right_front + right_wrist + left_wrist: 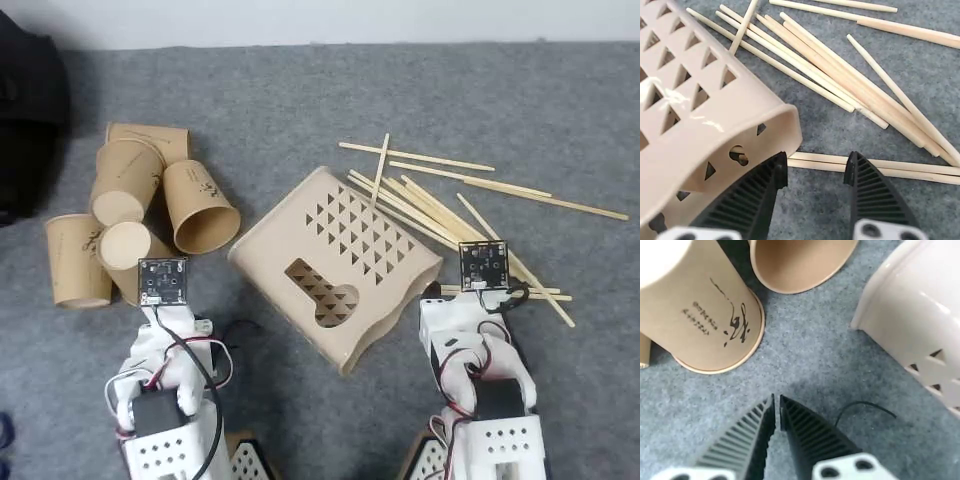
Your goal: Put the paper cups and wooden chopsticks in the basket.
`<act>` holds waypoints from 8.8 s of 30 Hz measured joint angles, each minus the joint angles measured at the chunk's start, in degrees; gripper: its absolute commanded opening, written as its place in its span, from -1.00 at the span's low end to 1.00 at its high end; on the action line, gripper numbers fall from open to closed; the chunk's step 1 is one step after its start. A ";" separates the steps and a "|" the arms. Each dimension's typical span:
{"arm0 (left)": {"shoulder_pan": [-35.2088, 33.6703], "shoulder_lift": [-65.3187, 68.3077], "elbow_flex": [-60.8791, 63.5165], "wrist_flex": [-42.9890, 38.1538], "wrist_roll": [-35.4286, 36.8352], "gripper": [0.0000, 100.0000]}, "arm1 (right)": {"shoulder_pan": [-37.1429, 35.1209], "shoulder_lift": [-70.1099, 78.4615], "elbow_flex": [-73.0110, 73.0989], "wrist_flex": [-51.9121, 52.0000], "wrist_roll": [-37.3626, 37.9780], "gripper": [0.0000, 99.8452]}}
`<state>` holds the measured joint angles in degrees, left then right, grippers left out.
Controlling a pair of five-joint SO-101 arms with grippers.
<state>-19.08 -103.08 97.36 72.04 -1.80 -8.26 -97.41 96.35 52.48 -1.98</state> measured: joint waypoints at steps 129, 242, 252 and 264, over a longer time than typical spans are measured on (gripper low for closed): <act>4.57 0.00 0.00 0.00 -0.09 -0.97 | -2.46 0.00 0.00 0.00 -0.18 -0.57; 52.48 56.53 -62.59 13.19 -4.92 -0.89 | 7.30 65.58 -93.27 45.80 17.76 -0.64; 56.53 56.53 -52.40 3.25 -2.29 -0.89 | 12.31 65.58 -76.04 33.23 19.60 -0.64; 56.97 66.29 -50.55 0.35 -1.85 -0.86 | 12.66 65.58 -71.03 29.89 19.60 -0.64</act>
<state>37.89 -36.79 46.81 72.40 -3.65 4.40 -31.82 25.32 82.37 17.63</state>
